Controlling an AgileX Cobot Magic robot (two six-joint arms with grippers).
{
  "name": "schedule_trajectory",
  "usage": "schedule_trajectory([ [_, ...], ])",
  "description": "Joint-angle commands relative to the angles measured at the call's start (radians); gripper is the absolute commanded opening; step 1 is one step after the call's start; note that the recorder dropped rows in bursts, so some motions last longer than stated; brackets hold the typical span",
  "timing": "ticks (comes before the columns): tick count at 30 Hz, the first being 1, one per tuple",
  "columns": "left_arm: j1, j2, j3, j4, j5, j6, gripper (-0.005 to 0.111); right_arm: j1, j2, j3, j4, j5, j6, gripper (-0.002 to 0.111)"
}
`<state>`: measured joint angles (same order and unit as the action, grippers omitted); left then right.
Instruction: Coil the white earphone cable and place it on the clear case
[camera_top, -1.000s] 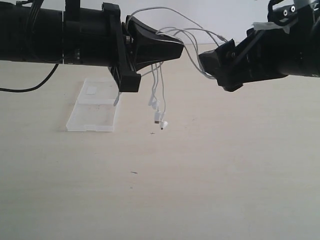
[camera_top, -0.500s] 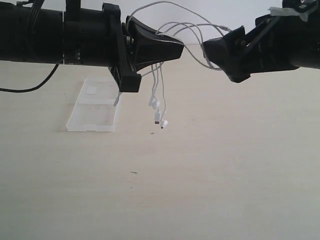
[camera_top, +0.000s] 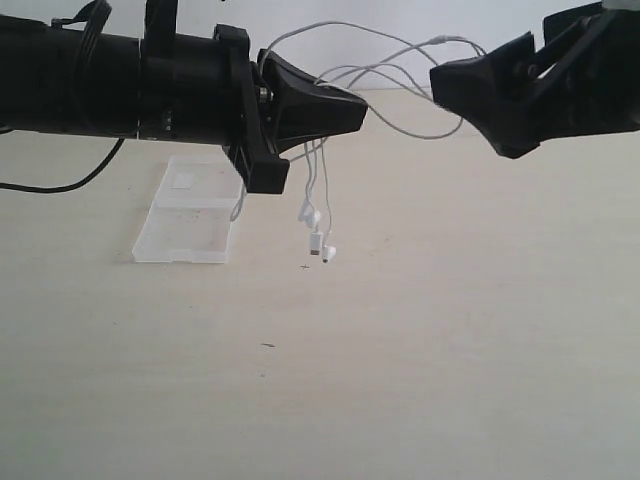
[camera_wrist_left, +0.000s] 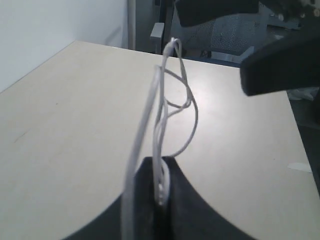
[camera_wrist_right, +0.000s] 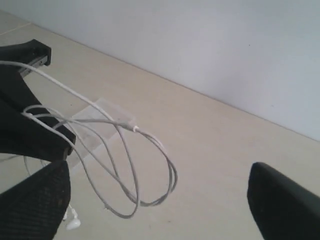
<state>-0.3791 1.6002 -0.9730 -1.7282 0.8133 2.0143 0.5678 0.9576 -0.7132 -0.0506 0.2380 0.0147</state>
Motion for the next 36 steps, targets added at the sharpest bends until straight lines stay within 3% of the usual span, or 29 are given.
schedule_trajectory([
  [1,0.001,0.0,-0.007,-0.016,-0.005,0.0,0.0,-0.004,-0.024,-0.003,-0.006,-0.035,-0.015,0.091],
  [5,0.001,0.0,-0.007,-0.016,-0.004,-0.002,0.0,0.007,-0.024,-0.003,-0.006,-0.058,-0.159,0.091],
  [10,0.001,0.0,-0.007,-0.016,-0.004,-0.002,0.0,0.106,-0.009,-0.003,-0.006,-0.057,-0.476,0.091],
  [15,0.001,0.0,-0.007,-0.016,-0.004,-0.002,0.0,0.173,0.068,-0.003,-0.006,-0.026,-0.598,0.091],
  [24,0.001,0.0,-0.007,-0.016,-0.004,-0.006,0.0,0.217,0.115,-0.003,-0.01,-0.141,-0.648,0.091],
  [27,0.001,0.0,-0.007,-0.016,-0.004,-0.006,0.0,0.217,0.127,-0.003,-0.006,-0.181,-0.576,0.091],
  [36,0.001,0.0,-0.007,-0.016,-0.004,-0.032,0.0,0.215,0.185,-0.056,-0.091,-0.112,-0.544,0.095],
])
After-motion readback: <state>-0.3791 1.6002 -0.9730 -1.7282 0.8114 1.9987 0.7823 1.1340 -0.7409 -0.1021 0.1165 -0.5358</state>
